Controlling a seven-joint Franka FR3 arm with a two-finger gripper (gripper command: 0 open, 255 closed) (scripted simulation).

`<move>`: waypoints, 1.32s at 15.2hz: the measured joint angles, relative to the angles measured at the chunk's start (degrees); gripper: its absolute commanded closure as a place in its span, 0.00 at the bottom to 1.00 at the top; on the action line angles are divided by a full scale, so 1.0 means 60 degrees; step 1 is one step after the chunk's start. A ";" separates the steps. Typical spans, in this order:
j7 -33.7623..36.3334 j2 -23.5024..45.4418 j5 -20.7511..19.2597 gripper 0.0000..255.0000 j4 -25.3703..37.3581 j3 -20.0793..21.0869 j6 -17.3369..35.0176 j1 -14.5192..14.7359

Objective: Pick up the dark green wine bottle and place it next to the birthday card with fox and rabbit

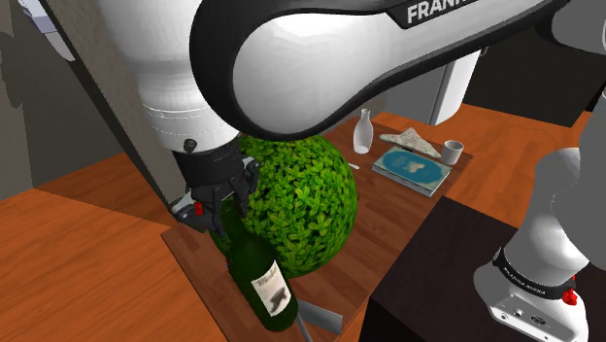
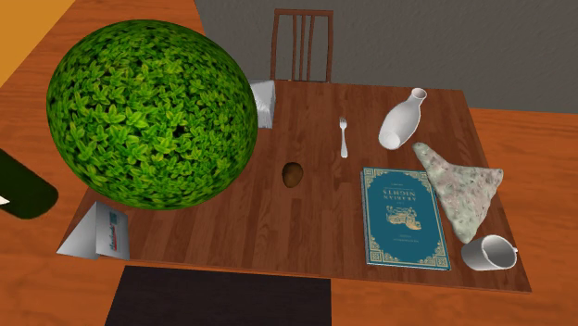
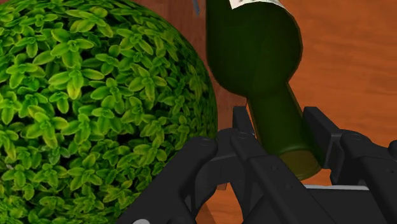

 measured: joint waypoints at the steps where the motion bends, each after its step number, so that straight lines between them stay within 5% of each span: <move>1: 0.0212 0.0226 -0.0122 1.00 0.0178 0.0061 0.0006 0.0139; 7: 0.1257 0.2143 -0.1048 1.00 0.2367 0.0211 -0.0539 0.1169; 20: 0.1543 0.2332 -0.1221 1.00 0.0980 0.0141 0.0988 0.1120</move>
